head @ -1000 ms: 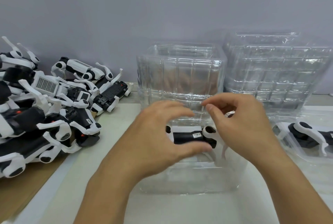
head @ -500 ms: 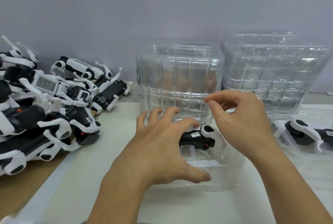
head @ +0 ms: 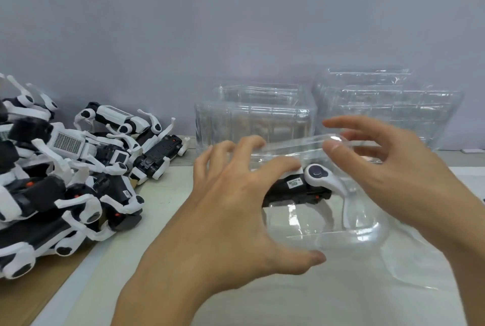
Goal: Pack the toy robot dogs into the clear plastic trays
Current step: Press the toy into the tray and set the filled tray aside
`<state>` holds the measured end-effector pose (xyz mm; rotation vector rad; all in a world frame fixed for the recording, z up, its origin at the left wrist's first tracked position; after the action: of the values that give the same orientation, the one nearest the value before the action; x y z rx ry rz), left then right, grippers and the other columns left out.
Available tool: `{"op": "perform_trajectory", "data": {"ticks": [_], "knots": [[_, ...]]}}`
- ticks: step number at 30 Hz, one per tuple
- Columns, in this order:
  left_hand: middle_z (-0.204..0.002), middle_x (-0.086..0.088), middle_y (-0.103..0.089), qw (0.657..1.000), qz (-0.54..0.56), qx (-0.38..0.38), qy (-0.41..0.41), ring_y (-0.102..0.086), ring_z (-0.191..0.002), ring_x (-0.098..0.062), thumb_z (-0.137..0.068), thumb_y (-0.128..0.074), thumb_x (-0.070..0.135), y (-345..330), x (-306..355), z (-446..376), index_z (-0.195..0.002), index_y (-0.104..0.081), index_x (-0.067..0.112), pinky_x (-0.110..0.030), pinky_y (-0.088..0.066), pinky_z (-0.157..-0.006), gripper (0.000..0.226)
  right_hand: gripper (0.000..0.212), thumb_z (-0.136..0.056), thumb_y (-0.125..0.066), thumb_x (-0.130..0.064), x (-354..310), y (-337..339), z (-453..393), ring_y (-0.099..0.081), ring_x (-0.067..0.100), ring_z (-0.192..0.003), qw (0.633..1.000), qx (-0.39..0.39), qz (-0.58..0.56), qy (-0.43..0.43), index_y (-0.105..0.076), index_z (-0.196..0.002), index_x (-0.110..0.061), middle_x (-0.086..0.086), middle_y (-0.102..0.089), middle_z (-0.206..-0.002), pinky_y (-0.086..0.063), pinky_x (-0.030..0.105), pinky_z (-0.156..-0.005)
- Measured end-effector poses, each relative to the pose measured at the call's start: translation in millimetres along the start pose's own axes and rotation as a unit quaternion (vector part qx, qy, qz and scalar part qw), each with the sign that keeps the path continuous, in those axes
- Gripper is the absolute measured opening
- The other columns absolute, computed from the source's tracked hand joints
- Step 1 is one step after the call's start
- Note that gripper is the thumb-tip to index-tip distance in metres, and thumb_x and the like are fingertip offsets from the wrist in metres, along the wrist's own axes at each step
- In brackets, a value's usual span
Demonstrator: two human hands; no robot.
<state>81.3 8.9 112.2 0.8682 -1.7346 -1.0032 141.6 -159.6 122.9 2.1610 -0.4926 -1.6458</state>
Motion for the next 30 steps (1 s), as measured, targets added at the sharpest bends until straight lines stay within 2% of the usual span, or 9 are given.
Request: {"op": "perform_trajectory", "data": {"ticks": [3,6,8,11,13,15,25,30], "knots": [[-0.149,0.016,-0.019,0.996,-0.038,0.078,-0.028,-0.012,-0.142,-0.018,-0.048,-0.056,0.085,22.3,10.7,-0.8,-0.133,-0.037,0.058,-0.046,-0.017,-0.119,0.091,0.054,-0.068,-0.068,-0.076,-17.7,9.1,4.4,-0.058,-0.013,-0.107,0.998,0.027,-0.045,0.038,-0.057,-0.119,-0.061,-0.031,-0.059,-0.115,-0.043,0.015,-0.081],[-0.151,-0.005,-0.033,0.977,-0.099,0.184,-0.034,-0.027,-0.139,-0.039,-0.053,-0.07,0.076,44.8,16.2,0.8,-0.135,-0.053,0.039,-0.064,-0.021,-0.113,0.092,0.063,-0.067,-0.065,-0.075,-29.6,14.2,7.1,-0.054,-0.006,-0.122,0.993,0.051,-0.075,0.081,-0.049,-0.127,-0.063,-0.027,-0.057,-0.129,-0.045,0.029,-0.097],[-0.15,-0.011,-0.036,0.962,-0.125,0.24,-0.028,-0.03,-0.138,-0.045,-0.051,-0.081,0.069,54.6,16.6,3.4,-0.134,-0.057,0.032,-0.067,-0.02,-0.111,0.094,0.067,-0.066,-0.065,-0.073,-34.6,7.5,7.6,-0.054,-0.006,-0.122,0.991,0.037,-0.09,0.095,-0.047,-0.129,-0.064,-0.027,-0.057,-0.131,-0.045,0.029,-0.097],[-0.151,-0.012,-0.037,0.95,-0.149,0.272,-0.023,-0.027,-0.14,-0.046,-0.05,-0.086,0.065,60.1,14.7,6.3,-0.133,-0.058,0.03,-0.065,-0.014,-0.114,0.095,0.058,-0.074,-0.068,-0.067,-41.0,-5.8,8.4,-0.056,-0.008,-0.12,0.987,0.013,-0.112,0.11,-0.046,-0.128,-0.066,-0.03,-0.059,-0.127,-0.044,0.024,-0.095],[-0.152,-0.011,-0.037,0.949,-0.155,0.275,-0.019,-0.026,-0.141,-0.045,-0.05,-0.085,0.065,60.0,12.3,7.0,-0.133,-0.059,0.031,-0.064,-0.012,-0.116,0.093,0.057,-0.078,-0.068,-0.065,-41.0,-10.0,8.9,-0.055,-0.005,-0.122,0.987,0.013,-0.118,0.112,-0.045,-0.13,-0.065,-0.027,-0.059,-0.128,-0.045,0.028,-0.099],[-0.153,-0.01,-0.036,0.948,-0.158,0.276,-0.018,-0.026,-0.142,-0.045,-0.051,-0.085,0.065,59.1,10.3,6.9,-0.133,-0.059,0.031,-0.063,-0.011,-0.117,0.092,0.064,-0.073,-0.061,-0.062,-38.0,-12.4,8.9,-0.053,-0.004,-0.125,0.987,0.014,-0.119,0.107,-0.043,-0.135,-0.061,-0.024,-0.056,-0.133,-0.044,0.033,-0.104],[-0.152,-0.011,-0.037,0.942,-0.157,0.296,-0.031,-0.028,-0.141,-0.045,-0.053,-0.084,0.062,58.9,10.1,8.1,-0.132,-0.061,0.031,-0.063,-0.013,-0.115,0.088,0.067,-0.074,-0.059,-0.06,-37.7,-14.7,9.9,-0.05,-0.004,-0.127,0.988,0.022,-0.119,0.097,-0.042,-0.138,-0.056,-0.024,-0.054,-0.135,-0.045,0.037,-0.106],[-0.152,-0.011,-0.038,0.938,-0.117,0.325,-0.04,-0.029,-0.141,-0.044,-0.055,-0.082,0.062,62.1,7.4,10.4,-0.131,-0.063,0.031,-0.065,-0.016,-0.112,0.084,0.065,-0.081,-0.068,-0.063,-39.2,-8.7,10.3,-0.051,-0.005,-0.127,0.982,0.04,-0.147,0.113,-0.043,-0.14,-0.055,-0.022,-0.055,-0.137,-0.044,0.036,-0.106]]}}
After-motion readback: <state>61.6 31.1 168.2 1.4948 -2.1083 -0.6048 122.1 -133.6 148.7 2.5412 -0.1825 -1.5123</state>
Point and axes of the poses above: each hand's wrist, its own z-axis away from the middle knuckle, its own y-axis out of the back of the hand, x = y × z, the point moved 10 cm from there along -z, towards the middle knuckle
